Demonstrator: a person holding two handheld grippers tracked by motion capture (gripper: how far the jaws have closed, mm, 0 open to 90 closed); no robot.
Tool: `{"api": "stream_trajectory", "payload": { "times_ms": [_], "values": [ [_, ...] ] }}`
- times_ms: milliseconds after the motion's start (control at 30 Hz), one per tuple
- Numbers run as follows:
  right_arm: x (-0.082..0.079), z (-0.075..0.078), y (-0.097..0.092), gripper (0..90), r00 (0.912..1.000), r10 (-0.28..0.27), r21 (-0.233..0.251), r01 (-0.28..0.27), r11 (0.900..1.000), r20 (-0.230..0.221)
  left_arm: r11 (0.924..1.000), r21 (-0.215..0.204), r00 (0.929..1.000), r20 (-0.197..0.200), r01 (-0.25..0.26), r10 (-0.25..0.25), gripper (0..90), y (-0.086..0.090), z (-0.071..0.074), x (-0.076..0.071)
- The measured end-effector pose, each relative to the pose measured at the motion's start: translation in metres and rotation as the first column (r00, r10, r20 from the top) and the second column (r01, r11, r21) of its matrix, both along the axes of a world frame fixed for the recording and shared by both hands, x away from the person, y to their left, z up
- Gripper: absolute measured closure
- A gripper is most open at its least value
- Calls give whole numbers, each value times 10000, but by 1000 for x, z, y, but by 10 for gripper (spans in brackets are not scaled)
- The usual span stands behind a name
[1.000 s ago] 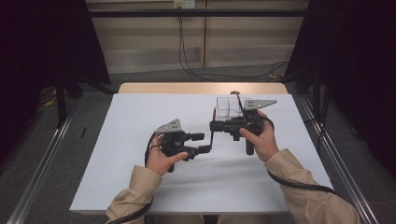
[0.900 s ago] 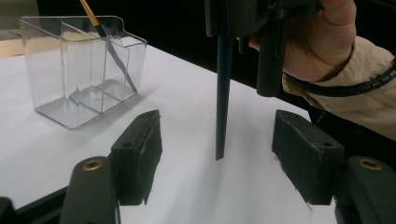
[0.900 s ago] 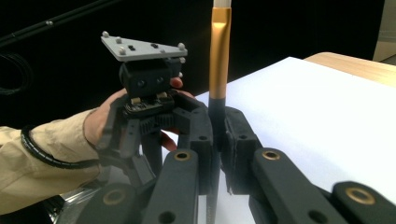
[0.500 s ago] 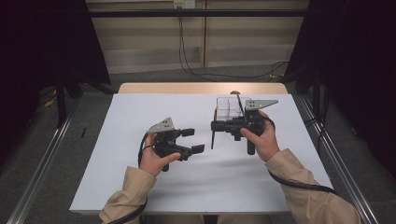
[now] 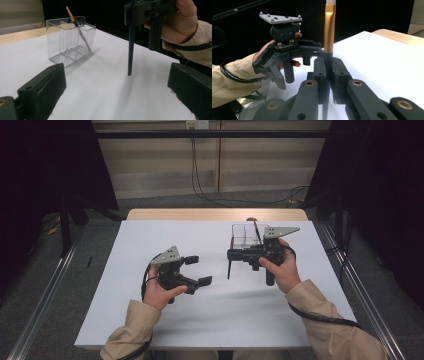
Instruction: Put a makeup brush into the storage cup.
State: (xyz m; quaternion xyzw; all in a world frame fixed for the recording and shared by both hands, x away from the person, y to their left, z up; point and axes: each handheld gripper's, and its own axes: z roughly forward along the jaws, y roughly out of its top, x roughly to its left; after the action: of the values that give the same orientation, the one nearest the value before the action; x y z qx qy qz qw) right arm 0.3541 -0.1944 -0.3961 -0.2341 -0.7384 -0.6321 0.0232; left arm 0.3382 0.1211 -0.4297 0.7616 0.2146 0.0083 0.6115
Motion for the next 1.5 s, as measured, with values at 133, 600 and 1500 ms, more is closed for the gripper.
{"api": "stream_trajectory", "payload": {
  "times_ms": [133,600,1500],
  "values": [
    [0,0,-1,840,10000,-34,5,34,10000,12,9998,163,9996,267,-97,92,0,7,1,-2],
    [-2,0,-2,840,10000,-12,3,12,10000,92,9992,175,9960,816,-372,357,0,33,5,-9],
    [-3,1,-5,840,9995,64,-68,-62,10000,296,9947,150,9916,819,-1015,999,0,71,2,-17]
  ]
}}
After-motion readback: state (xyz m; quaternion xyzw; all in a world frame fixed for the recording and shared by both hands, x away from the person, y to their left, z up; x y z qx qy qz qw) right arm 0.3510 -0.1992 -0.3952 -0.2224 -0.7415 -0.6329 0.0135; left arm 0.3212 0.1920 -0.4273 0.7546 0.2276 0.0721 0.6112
